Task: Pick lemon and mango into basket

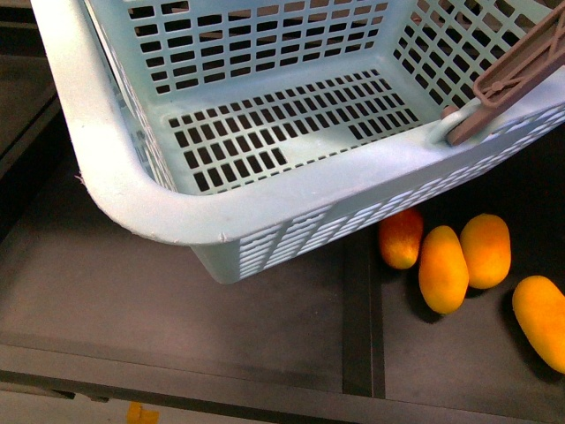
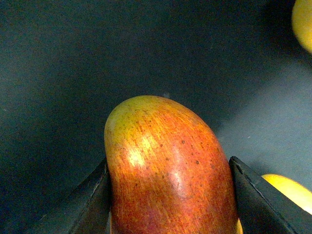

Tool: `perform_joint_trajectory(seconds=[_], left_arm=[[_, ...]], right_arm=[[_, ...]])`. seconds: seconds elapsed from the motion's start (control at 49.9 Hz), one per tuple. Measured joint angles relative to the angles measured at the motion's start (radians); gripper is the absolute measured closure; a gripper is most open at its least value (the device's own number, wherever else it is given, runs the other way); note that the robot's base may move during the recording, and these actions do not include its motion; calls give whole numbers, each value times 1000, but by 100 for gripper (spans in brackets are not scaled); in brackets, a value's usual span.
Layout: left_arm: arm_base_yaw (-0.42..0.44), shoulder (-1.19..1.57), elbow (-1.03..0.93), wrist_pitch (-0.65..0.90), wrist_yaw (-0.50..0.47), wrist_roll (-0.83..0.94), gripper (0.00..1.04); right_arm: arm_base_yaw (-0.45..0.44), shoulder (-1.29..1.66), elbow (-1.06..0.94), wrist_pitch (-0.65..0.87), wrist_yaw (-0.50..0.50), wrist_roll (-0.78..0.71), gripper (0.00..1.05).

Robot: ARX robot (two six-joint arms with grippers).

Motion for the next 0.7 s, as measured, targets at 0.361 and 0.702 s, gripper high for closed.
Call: perform_joint_trajectory(seconds=[0.361,0.702], left_arm=[[0,0,0,0,0,0,101],[0,0,0,0,0,0,101]], right_arm=[[-39,-399,-139,-85,-146,-111,45],[106,-703,-147,-181,-202,-80,45]])
